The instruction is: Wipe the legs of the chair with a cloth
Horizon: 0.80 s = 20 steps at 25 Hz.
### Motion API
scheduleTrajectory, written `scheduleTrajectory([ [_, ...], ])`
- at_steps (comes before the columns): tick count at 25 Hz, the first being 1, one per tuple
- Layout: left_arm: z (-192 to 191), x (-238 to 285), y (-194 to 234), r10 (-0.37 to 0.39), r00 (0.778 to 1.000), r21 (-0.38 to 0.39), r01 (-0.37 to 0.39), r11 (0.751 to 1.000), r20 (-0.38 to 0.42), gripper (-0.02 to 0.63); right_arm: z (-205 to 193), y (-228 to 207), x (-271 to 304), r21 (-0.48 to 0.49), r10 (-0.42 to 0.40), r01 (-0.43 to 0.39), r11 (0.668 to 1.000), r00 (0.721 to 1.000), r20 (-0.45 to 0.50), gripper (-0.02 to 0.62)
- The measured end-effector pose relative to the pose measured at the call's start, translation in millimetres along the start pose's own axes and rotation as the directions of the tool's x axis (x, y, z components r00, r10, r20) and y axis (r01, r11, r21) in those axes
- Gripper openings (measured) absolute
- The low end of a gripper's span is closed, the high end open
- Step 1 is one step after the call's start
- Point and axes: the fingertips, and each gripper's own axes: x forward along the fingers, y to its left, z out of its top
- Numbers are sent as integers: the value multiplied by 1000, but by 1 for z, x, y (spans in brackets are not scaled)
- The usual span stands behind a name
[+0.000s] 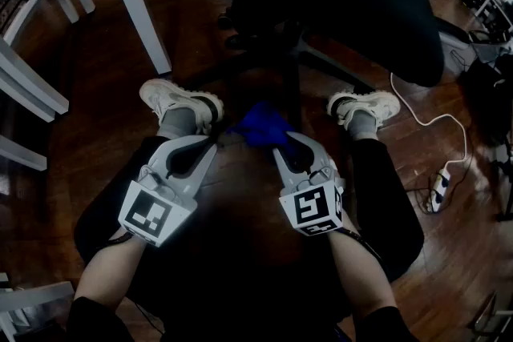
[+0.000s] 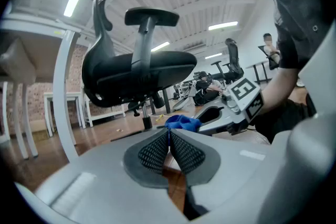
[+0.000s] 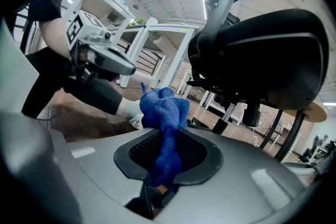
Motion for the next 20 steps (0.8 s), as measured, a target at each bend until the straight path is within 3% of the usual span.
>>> scheduleTrajectory([
  [6, 24, -9, 30, -32, 999, 54, 33, 998, -13, 11, -4, -46, 57, -44, -109, 105, 994, 990, -94, 95],
  [8, 21, -8, 39, -56, 998, 186, 62, 981, -35, 11, -9, -56, 72, -55, -137, 131, 990, 981, -138, 95],
  [9, 19, -7, 42, -70, 997, 271, 79, 959, -41, 11, -11, -59, 80, -72, -151, 141, 987, 976, -159, 95],
  [11, 10, -5, 50, -72, 996, 340, 85, 937, -50, 11, -11, -60, 97, -114, -171, 151, 982, 966, -192, 95],
  [14, -7, -6, 65, -49, 997, 209, 60, 976, -59, 11, -6, -56, 126, -159, -178, 144, 977, 957, -230, 95],
  [16, -13, -3, 74, -64, 996, 123, 72, 990, -64, 11, -4, -53, 143, -191, -188, 140, 971, 948, -258, 95],
  [18, -12, 3, 81, -94, 993, 144, 103, 984, -65, 11, -1, -48, 159, -218, -202, 142, 965, 938, -281, 95],
  [20, -15, 8, 86, -89, 994, 228, 101, 968, -63, 11, 1, -45, 173, -242, -215, 143, 960, 928, -304, 95],
])
